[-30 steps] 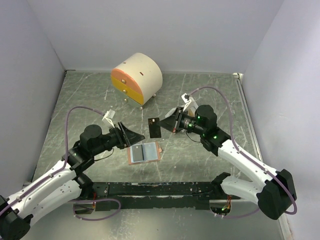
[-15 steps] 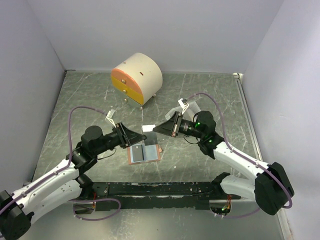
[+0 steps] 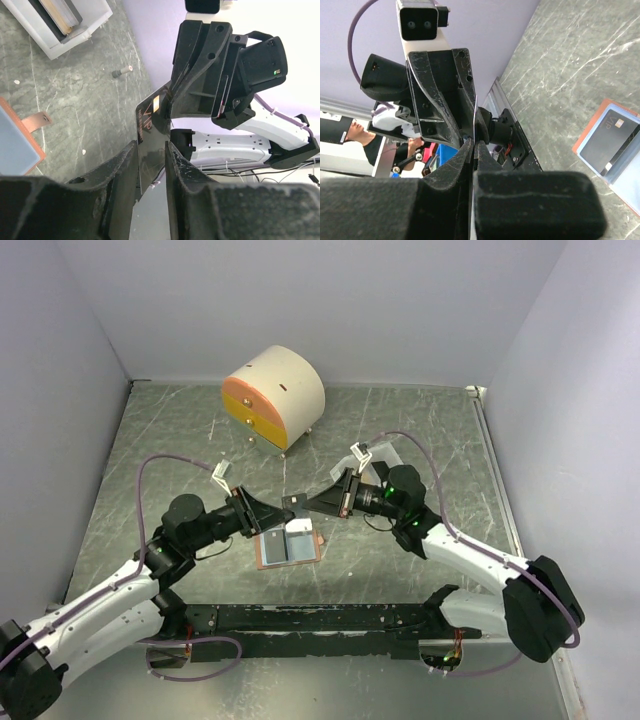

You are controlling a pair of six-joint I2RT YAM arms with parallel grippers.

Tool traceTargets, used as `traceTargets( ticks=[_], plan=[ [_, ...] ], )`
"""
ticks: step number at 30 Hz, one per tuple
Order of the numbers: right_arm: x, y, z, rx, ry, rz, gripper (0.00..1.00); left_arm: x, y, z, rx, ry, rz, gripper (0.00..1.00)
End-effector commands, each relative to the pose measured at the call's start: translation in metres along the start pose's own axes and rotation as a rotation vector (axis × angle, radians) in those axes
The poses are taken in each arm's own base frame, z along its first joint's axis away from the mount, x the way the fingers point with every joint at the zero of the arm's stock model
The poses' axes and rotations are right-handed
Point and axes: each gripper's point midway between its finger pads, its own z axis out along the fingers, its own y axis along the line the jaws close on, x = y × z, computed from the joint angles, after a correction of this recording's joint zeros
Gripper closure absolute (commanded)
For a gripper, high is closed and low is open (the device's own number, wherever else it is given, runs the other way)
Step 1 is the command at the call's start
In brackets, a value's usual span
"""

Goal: Put the credit cards into the card holder
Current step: Pick up the credit card from the storage box, then insert the credit card into the card holder.

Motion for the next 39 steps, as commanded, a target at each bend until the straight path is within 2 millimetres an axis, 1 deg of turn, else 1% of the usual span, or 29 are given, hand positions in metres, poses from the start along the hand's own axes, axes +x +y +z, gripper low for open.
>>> traceTargets(
  ticks=[1, 4, 6, 7, 8, 9, 10, 12, 15, 18, 20, 22, 26, 28, 33, 36, 39],
  plan=[
    [0.008, 0.004, 0.002, -0.039, 0.022, 0.007, 1.0, 0.0, -0.011, 0.001, 0.063, 0.009, 0.006, 0.61],
    [0.01, 0.001, 0.003, -0.034, 0.028, 0.01, 1.0, 0.002, -0.012, 0.0, 0.074, 0.012, 0.005, 0.78],
    [0.012, -0.004, 0.003, -0.02, 0.032, 0.014, 1.0, 0.001, -0.011, -0.001, 0.07, 0.006, 0.001, 0.87],
    [0.013, -0.006, 0.003, -0.01, 0.034, 0.014, 0.98, 0.001, -0.01, -0.001, 0.064, 0.001, 0.0, 0.91],
    [0.014, -0.009, 0.003, 0.003, 0.034, 0.014, 0.95, 0.001, -0.008, -0.002, 0.055, -0.003, -0.002, 0.93],
    [0.013, -0.011, 0.003, 0.015, 0.031, 0.01, 0.9, 0.0, -0.007, -0.003, 0.047, -0.009, -0.004, 0.93],
    [0.013, -0.015, 0.002, 0.033, 0.029, 0.011, 0.82, 0.0, -0.005, -0.004, 0.037, -0.012, -0.004, 0.93],
    [0.013, -0.024, 0.002, 0.076, 0.023, 0.003, 0.72, -0.001, 0.004, -0.006, -0.013, -0.023, -0.013, 0.93],
    [0.011, -0.042, 0.001, 0.169, 0.011, -0.023, 0.63, 0.001, 0.026, -0.009, -0.137, -0.017, -0.018, 0.93],
    [0.008, -0.062, -0.003, 0.272, 0.0, -0.06, 0.56, 0.004, 0.051, -0.013, -0.272, -0.003, -0.021, 0.93],
    [0.005, -0.079, -0.005, 0.35, -0.01, -0.087, 0.54, 0.008, 0.065, -0.014, -0.33, 0.01, -0.017, 0.93],
    [0.008, -0.096, -0.01, 0.424, 0.004, -0.112, 0.52, 0.014, 0.081, -0.015, -0.381, 0.028, -0.016, 0.93],
    [0.016, -0.12, -0.012, 0.508, 0.047, -0.141, 0.51, 0.02, 0.105, -0.014, -0.495, 0.08, 0.005, 0.93],
    [0.021, -0.132, -0.012, 0.554, 0.08, -0.161, 0.51, 0.022, 0.112, -0.014, -0.523, 0.097, 0.009, 0.93],
    [0.032, -0.16, -0.013, 0.686, 0.156, -0.23, 0.5, 0.023, 0.119, -0.012, -0.532, 0.097, 0.011, 0.93],
    [0.036, -0.171, -0.013, 0.765, 0.189, -0.285, 0.49, 0.025, 0.127, -0.013, -0.541, 0.115, 0.004, 0.93],
    [0.038, -0.178, -0.011, 0.819, 0.218, -0.33, 0.49, 0.028, 0.135, -0.014, -0.541, 0.136, -0.017, 0.93]
  ],
)
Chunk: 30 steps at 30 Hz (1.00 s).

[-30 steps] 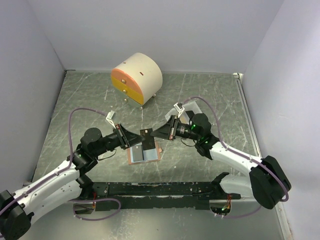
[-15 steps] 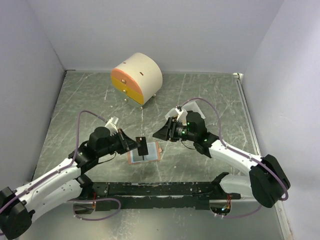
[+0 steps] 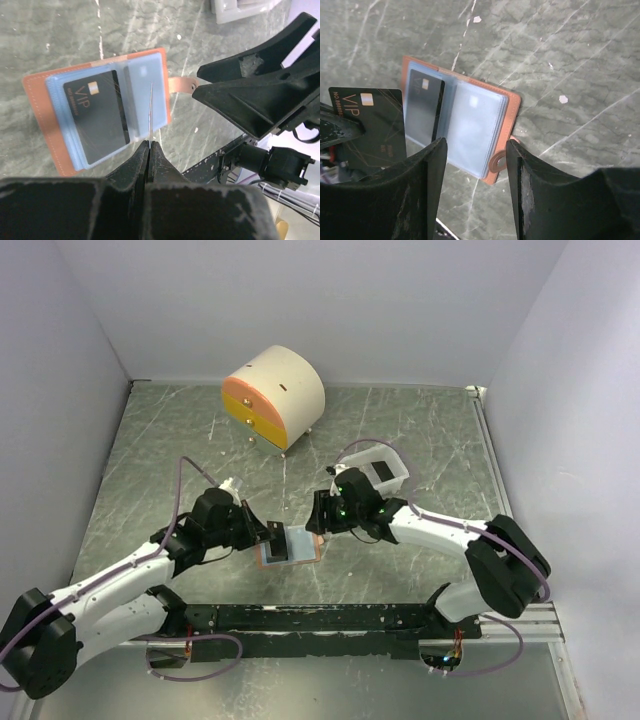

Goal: Put the credit cards into the card holder
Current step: Insert the credit card into the card holder.

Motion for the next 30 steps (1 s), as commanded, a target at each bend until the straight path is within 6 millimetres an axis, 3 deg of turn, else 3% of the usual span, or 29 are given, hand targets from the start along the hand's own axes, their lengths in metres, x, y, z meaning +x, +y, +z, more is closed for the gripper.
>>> traceTargets(
  ticks=[1, 12, 30],
  plan=[
    [-0.003, -0.016, 0.007, 0.141, 0.002, -0.112, 0.49, -0.004, 0.0, 0.004, 0.03, 0.013, 0.008, 0.93],
    [0.013, -0.03, 0.019, 0.199, 0.062, -0.162, 0.56, -0.001, 0.005, 0.013, 0.064, 0.052, 0.009, 0.93],
    [0.019, -0.027, 0.021, 0.18, 0.076, -0.149, 0.7, 0.017, 0.027, 0.031, 0.069, 0.115, -0.029, 0.93]
  ],
)
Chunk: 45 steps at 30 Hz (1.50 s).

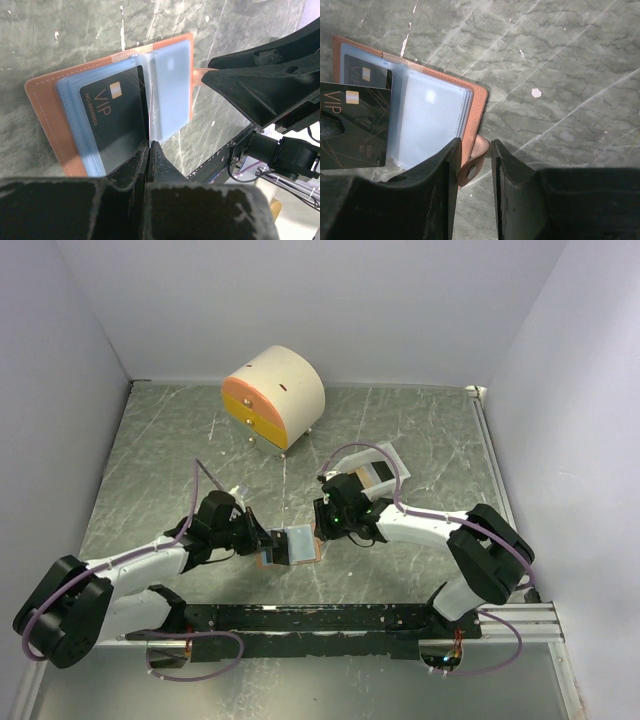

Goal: Put the credit cards into the card holder
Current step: Insert the credit card into the card holder.

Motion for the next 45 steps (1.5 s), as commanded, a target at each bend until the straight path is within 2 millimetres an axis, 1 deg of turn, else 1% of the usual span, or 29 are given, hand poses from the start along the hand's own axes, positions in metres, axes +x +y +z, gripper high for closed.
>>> traceTargets(
  ticks=[1, 8, 17, 28, 36, 45],
  plan=[
    [-0.002, 0.004, 0.001, -0.008, -0.004, -0.001, 0.7, -0.002, -0.007, 0.003, 0.065, -0.002, 0.009, 0.93],
    [0.004, 0.002, 0.003, -0.007, 0.006, 0.006, 0.71, -0.002, -0.005, 0.007, 0.069, 0.006, 0.002, 0.93],
    [0.006, 0.002, 0.006, -0.007, 0.011, 0.011, 0.72, -0.001, -0.002, 0.009, 0.073, 0.009, -0.007, 0.93],
    [0.009, 0.001, 0.005, -0.007, 0.013, 0.008, 0.74, 0.002, 0.0, 0.013, 0.099, 0.019, -0.029, 0.93],
    [0.01, -0.004, 0.005, 0.02, 0.012, 0.012, 0.8, 0.0, -0.001, 0.015, 0.099, 0.02, -0.034, 0.93],
    [0.011, -0.003, 0.005, 0.017, 0.011, 0.009, 0.82, -0.001, 0.002, 0.019, 0.083, 0.022, -0.044, 0.93]
  ],
)
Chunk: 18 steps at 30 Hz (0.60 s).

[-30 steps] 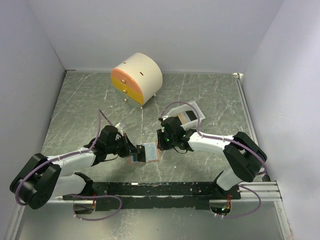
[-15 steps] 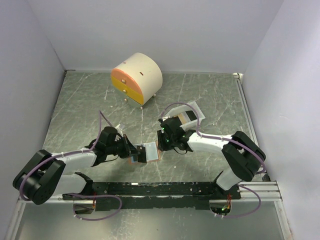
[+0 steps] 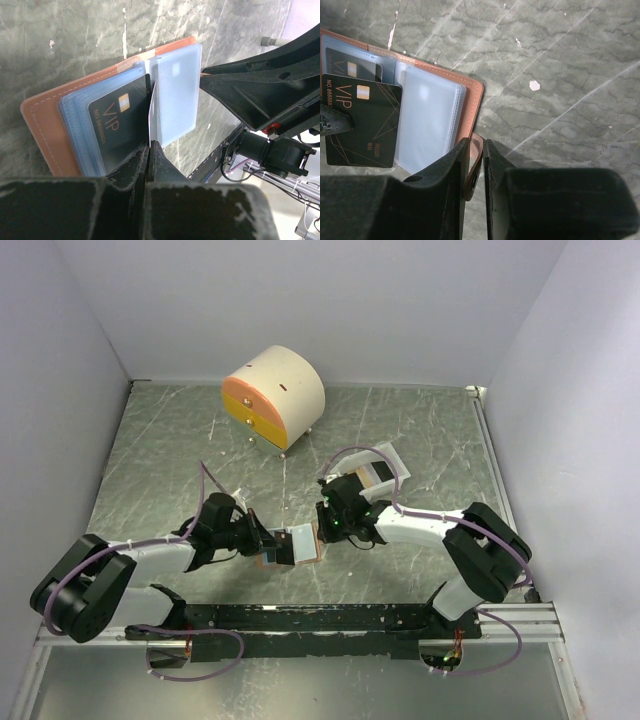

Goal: Put the credit cards into the card holder
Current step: Insert the credit card into the card holder.

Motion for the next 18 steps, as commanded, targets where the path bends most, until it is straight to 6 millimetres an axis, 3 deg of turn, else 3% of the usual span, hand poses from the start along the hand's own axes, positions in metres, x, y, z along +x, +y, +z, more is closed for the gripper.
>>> traceTargets(
  ticks=[1, 18],
  plan=[
    [0.0016, -0.0002, -0.0002, 0.006, -0.01, -0.001, 0.83, -0.005, -0.004, 0.0025, 0.016, -0.006, 0.002, 0.93],
    [0.0051, -0.0035, -0.0004, 0.018, -0.004, -0.005, 0.89, -0.0149, -0.0122, 0.0061, 0.047, -0.039, 0.012, 0.93]
  ],
)
